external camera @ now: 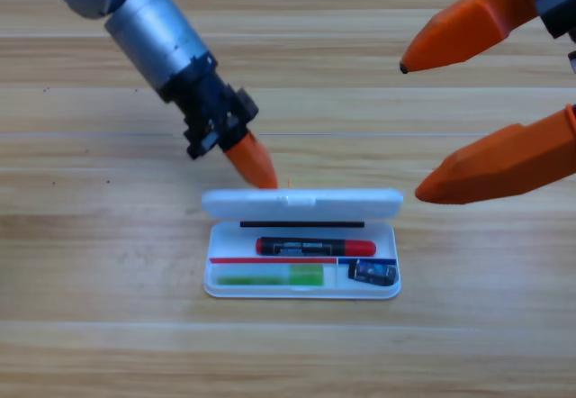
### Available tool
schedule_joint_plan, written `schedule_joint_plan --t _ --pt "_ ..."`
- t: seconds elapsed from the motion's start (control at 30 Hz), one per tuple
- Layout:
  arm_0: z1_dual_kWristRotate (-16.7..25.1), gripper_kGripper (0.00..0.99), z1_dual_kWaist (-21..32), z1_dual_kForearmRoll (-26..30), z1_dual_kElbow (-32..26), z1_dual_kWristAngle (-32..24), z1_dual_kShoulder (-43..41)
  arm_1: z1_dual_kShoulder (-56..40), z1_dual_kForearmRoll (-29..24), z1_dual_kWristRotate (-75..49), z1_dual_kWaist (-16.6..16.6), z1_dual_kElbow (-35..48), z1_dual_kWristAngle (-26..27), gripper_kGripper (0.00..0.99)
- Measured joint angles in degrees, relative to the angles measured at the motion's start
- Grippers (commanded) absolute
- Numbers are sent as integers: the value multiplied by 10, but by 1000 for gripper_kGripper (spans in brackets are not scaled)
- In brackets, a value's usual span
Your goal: Clean up eraser and pencils
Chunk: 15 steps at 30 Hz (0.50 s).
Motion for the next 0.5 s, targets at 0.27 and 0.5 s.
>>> schedule_joint_plan --t 0.27,0.5 --pt "11 0 -13 -31 50 9 0 0 0 2 0 0 2 959" --pt "11 0 -23 -72 96 12 0 0 0 3 0 0 6 959"
